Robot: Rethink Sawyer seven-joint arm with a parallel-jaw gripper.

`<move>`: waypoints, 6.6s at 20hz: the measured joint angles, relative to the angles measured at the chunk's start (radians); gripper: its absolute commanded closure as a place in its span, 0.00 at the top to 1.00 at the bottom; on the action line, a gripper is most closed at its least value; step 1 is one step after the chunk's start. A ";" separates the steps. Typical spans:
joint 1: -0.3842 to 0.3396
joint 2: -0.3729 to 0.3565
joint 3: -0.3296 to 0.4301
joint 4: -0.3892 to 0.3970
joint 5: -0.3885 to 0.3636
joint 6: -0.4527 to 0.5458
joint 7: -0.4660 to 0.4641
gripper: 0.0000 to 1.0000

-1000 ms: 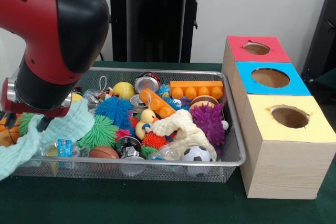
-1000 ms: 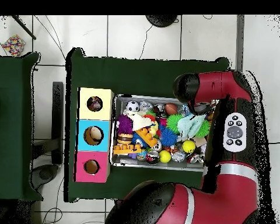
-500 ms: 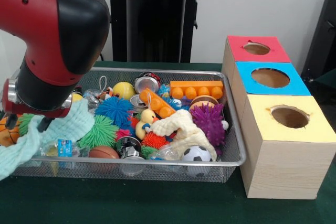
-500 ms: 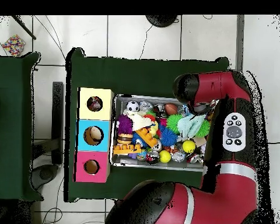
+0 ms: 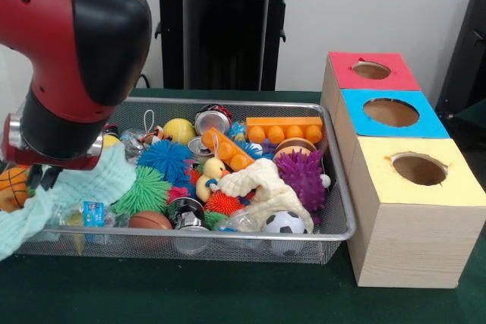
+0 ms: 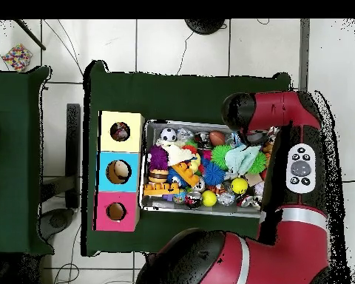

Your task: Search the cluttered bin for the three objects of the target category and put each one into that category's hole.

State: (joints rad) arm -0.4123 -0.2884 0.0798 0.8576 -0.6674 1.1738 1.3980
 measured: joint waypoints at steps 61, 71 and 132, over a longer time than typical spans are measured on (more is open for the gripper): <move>-0.070 -0.421 0.041 0.418 0.551 0.000 0.000 0.00; -0.032 -0.438 0.012 0.463 0.600 0.000 0.000 0.00; 0.068 -0.245 -0.219 0.314 0.542 0.087 0.004 1.00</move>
State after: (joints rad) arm -0.3446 -0.5335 -0.1394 1.1721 -0.1258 1.2604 1.4023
